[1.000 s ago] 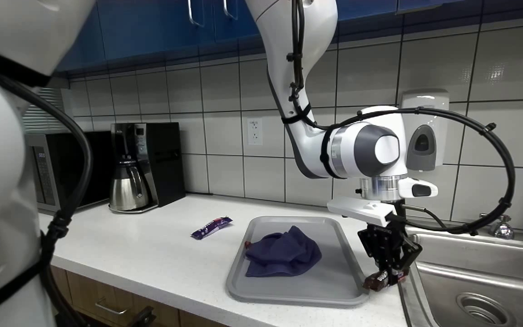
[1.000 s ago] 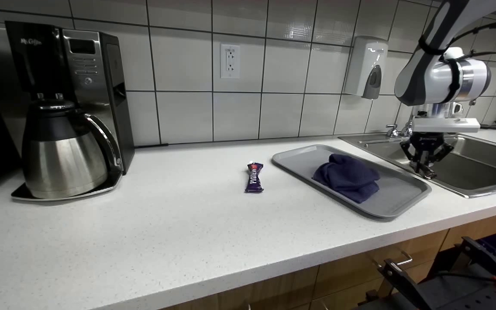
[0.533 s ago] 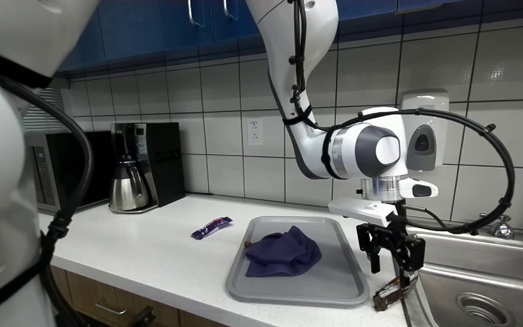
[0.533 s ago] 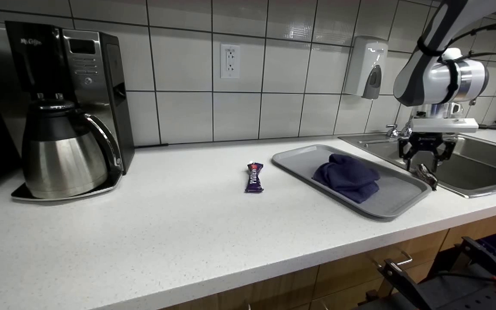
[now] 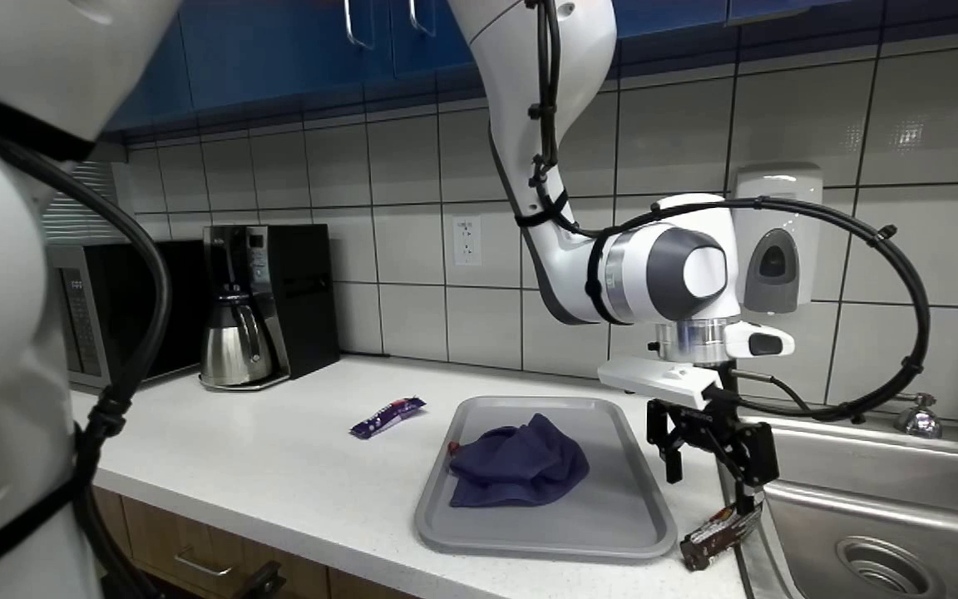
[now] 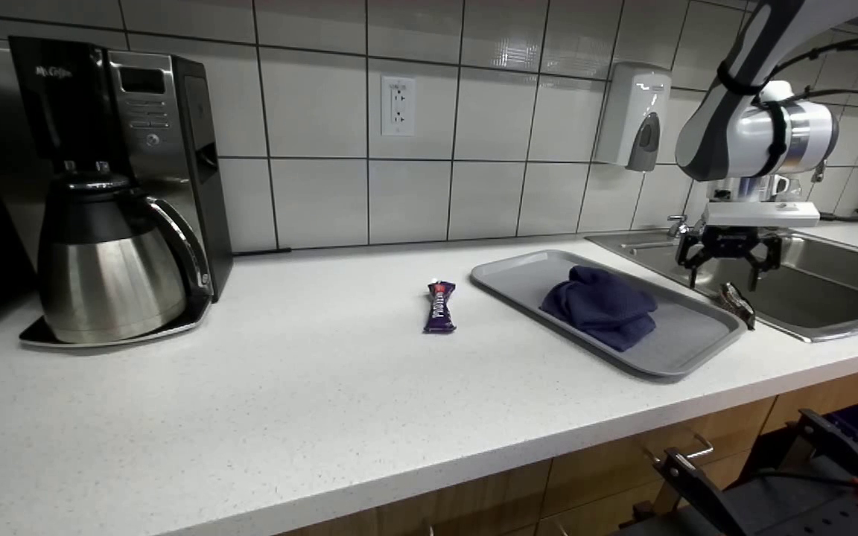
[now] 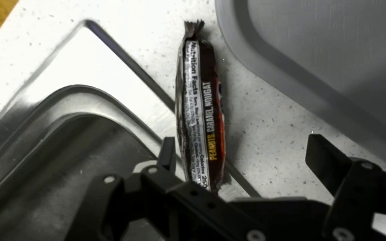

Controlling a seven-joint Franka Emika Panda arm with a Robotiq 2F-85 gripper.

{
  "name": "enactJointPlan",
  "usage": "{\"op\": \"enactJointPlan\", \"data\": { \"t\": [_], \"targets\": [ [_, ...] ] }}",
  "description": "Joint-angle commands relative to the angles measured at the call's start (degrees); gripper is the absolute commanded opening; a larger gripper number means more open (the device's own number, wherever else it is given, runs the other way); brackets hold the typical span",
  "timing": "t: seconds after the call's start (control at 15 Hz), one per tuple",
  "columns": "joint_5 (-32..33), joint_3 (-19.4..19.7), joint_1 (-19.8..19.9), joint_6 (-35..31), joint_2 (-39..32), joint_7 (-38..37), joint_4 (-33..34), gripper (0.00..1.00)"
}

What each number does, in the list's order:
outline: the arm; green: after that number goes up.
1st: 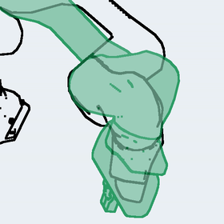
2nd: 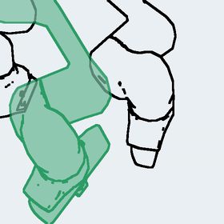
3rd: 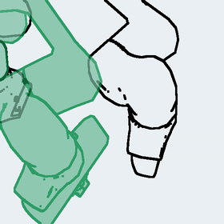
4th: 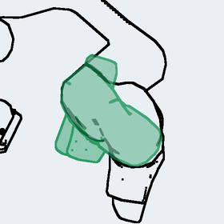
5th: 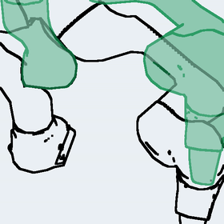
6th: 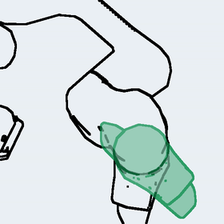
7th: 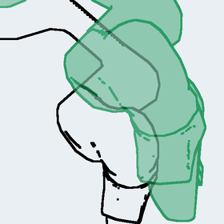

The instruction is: Remove the sachets from the tray, one at a time

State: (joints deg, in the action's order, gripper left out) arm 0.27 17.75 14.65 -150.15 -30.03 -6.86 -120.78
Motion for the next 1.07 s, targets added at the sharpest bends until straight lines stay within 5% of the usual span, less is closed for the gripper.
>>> {"op": "enactJointPlan", "data": {
  "t": [0.0, 1.0],
  "targets": [
    [0.5, -1.0, 0.0, 0.9, 2.3, 1.4, -0.6, 1.0],
    [0.7, -5.9, -4.1, -1.2, 14.7, 5.6, -10.7, 1.0]
  ]
}}
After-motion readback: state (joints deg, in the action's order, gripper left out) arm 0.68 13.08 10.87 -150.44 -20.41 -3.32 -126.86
